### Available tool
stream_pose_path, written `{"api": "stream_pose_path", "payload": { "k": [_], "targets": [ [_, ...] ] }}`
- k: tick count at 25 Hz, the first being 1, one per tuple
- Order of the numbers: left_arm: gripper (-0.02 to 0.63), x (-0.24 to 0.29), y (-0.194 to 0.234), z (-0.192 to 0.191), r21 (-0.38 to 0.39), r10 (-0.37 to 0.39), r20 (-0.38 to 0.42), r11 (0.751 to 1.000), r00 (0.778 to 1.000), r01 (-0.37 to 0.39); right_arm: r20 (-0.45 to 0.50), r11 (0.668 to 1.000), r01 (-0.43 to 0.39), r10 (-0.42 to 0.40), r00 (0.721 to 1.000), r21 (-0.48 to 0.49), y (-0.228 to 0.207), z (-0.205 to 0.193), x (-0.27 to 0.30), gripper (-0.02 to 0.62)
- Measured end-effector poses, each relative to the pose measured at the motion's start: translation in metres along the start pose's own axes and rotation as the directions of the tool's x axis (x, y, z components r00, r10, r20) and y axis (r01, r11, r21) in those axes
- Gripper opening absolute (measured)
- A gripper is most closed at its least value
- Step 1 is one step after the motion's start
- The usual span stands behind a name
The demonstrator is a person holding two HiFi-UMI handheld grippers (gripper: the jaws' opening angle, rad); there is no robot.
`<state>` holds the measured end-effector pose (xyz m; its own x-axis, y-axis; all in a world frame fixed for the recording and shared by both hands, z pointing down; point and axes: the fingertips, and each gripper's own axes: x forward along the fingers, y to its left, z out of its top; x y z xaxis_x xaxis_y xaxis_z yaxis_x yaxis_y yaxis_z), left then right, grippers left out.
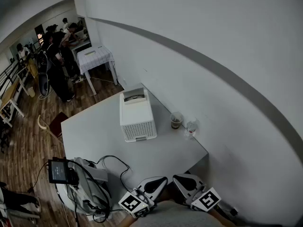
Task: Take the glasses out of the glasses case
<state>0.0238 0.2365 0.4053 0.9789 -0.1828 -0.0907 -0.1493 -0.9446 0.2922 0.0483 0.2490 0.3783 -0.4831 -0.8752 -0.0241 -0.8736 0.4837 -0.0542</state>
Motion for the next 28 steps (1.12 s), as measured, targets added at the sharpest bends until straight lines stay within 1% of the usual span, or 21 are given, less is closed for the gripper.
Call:
{"api": "stream_pose_path", "payload": {
  "k": [5, 9, 13, 15, 20, 23, 28],
  "targets": [
    [0.012, 0.004, -0.003, 0.007, 0.025, -0.014, 0.03, 1.0, 0.999, 0.013, -0.006, 1.0, -0.004, 0.004, 1.0, -0.008, -0.002, -0.001, -0.001, 0.012],
    [0.012, 0.002, 0.0, 0.0, 0.017, -0.002, 0.008, 1.0, 1.0, 0.002, -0.006, 1.0, -0.001, 0.001, 1.0, -0.007, -0.005, -0.002, -0.001, 0.012],
    [0.012, 0.004, 0.003, 0.0, 0.02, 0.003, 0.009, 1.0, 1.0, -0.004, -0.006, 1.0, 0.0, 0.0, 1.0, -0.004, -0.008, -0.002, 0.0, 0.012],
    [0.012, 0.005, 0.004, -0.002, 0.015, 0.006, 0.006, 1.0, 1.0, -0.006, 0.006, 1.0, 0.003, -0.003, 1.0, 0.014, -0.011, -0.002, -0.001, 0.012],
    [0.012, 0.012, 0.005, -0.002, -0.011, 0.018, 0.008, 1.0, 1.0, -0.018, 0.041, 0.992, 0.007, -0.012, 0.999, 0.123, -0.023, -0.001, -0.003, 0.014],
    [0.012, 0.016, 0.007, -0.002, -0.026, 0.035, 0.011, 0.999, 0.999, -0.034, 0.04, 0.991, 0.008, -0.013, 0.999, 0.135, -0.028, 0.0, -0.005, 0.014],
    [0.012, 0.024, 0.015, 0.001, -0.02, 0.073, 0.034, 0.997, 0.997, -0.072, 0.05, 0.992, -0.001, -0.005, 0.999, 0.125, -0.042, 0.005, -0.009, 0.014]
  ]
}}
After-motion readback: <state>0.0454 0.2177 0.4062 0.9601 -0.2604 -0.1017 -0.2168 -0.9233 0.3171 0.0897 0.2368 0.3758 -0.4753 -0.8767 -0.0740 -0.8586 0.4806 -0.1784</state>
